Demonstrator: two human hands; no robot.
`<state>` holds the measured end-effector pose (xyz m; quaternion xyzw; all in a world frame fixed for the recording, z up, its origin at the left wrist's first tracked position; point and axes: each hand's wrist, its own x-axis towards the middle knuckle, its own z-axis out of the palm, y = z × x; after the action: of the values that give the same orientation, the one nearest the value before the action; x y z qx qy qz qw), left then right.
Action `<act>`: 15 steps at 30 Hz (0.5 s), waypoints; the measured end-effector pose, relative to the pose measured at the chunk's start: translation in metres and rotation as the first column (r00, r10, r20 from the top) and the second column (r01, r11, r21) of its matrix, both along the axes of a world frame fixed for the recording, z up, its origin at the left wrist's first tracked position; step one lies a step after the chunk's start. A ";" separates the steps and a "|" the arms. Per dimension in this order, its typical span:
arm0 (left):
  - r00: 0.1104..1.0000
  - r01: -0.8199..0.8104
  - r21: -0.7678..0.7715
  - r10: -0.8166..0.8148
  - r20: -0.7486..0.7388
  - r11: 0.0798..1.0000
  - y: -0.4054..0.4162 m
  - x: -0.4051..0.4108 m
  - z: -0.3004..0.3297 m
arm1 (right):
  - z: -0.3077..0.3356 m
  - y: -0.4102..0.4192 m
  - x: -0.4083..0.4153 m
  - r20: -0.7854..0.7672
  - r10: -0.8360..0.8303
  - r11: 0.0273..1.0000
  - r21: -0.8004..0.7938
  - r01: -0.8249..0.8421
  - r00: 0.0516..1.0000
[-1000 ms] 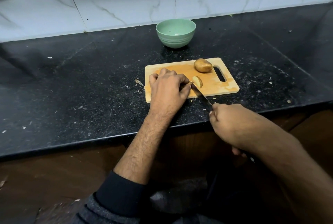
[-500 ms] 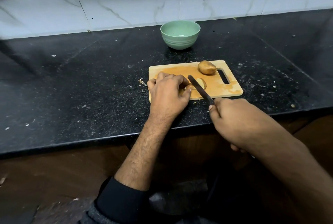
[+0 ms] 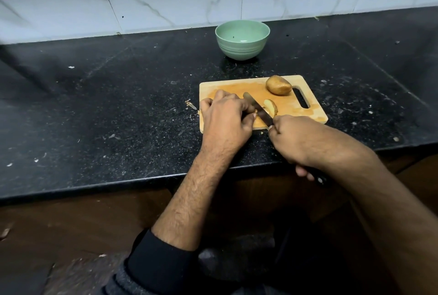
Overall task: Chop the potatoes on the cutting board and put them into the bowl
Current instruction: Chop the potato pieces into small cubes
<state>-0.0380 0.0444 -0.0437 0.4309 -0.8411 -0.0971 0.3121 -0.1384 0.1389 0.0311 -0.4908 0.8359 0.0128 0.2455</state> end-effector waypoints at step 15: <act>0.998 -0.054 0.010 0.054 -0.025 0.999 0.003 0.000 0.002 | 0.007 0.058 -0.004 0.015 0.024 0.998 0.051 -0.025 1.000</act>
<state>-0.0381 0.0470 -0.0422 0.4536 -0.8247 -0.0981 0.3232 -0.1427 0.1973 0.0380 -0.4946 0.8275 0.0336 0.2636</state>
